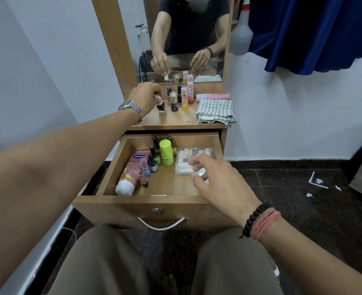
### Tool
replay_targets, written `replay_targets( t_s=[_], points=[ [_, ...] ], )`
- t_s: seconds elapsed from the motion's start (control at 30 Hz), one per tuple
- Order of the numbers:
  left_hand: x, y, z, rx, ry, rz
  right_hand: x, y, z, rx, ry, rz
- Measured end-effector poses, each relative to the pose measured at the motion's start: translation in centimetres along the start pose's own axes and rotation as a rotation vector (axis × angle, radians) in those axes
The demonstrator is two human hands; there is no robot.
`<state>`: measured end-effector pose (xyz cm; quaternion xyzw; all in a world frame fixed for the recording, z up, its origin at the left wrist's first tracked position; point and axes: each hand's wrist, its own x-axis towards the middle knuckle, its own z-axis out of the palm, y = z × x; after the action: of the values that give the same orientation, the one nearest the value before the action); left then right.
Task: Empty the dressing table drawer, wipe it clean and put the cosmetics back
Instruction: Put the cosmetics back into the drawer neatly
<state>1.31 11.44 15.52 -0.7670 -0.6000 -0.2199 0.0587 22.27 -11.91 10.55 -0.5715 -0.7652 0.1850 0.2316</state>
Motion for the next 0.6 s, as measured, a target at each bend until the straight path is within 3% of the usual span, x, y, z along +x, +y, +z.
replay_targets(
  t_s=[0.3, 0.47, 0.6],
  points=[
    [-5.1, 1.0, -2.6, -0.093, 0.117, 0.137, 0.4, 1.3, -0.5, 0.064, 0.06, 0.028],
    [-10.7, 3.5, -4.3, -0.152, 0.007, 0.299, 0.4, 1.1, -0.6, 0.156, 0.056, 0.053],
    [-15.1, 5.2, -3.8, -0.275, -0.09, 0.294, 0.3, 0.9, 0.0, 0.184, 0.063, 0.059]
  ],
)
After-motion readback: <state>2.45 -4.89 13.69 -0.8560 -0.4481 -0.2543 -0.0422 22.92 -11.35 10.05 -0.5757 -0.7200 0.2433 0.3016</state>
